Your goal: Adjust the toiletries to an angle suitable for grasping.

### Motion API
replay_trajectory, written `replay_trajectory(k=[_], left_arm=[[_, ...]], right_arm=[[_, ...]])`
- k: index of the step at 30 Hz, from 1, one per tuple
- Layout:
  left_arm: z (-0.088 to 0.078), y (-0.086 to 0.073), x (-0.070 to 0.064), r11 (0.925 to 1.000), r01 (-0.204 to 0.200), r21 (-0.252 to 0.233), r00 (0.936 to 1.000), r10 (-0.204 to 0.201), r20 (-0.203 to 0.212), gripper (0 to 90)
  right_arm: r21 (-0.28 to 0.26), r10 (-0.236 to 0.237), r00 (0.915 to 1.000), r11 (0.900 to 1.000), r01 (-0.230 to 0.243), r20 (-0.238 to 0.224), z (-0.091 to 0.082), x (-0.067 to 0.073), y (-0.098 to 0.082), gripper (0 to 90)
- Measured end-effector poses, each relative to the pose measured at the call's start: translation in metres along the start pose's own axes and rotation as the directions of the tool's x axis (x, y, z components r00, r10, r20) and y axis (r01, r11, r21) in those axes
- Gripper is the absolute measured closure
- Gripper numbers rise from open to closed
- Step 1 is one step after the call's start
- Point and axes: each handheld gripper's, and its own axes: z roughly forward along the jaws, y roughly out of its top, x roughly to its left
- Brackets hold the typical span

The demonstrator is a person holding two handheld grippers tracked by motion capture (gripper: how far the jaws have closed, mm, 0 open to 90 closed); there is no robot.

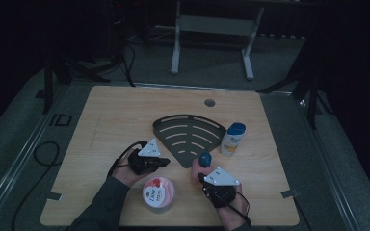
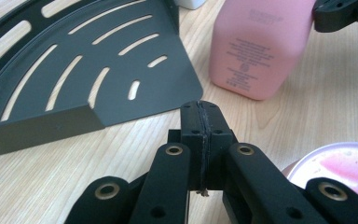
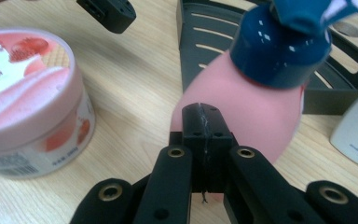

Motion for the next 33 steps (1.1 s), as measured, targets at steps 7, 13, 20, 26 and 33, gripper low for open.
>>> replay_trajectory(k=[7,13,20,26,33], left_arm=[[-0.003,-0.003,0.003,0.9999,0.011,-0.006,0.9999,-0.011,-0.008,89.4],[-0.002,-0.006,0.004,0.9998,0.021,-0.004,0.9998,-0.021,-0.004,89.4],[-0.001,-0.006,0.004,0.9998,0.019,0.001,0.9998,-0.019,-0.001,89.3],[-0.003,-0.008,0.005,0.9997,0.024,0.001,0.9997,-0.024,-0.005,89.2],[-0.004,-0.010,0.006,0.9996,0.026,0.003,0.9996,-0.026,-0.010,89.1]], right_arm=[[-0.027,-0.015,0.9996,1.000,0.015,-0.023,0.017,0.014,0.019,90.0],[0.002,-0.007,0.9991,1.000,0.007,0.041,0.038,0.022,0.026,90.0],[0.024,-0.003,0.9953,1.000,0.001,0.097,0.037,0.020,0.024,90.0],[0.018,0.025,0.9962,1.000,-0.026,0.083,0.028,0.008,0.016,90.0],[0.016,0.048,0.9971,0.999,-0.049,0.059,0.016,-0.007,0.007,90.0]])
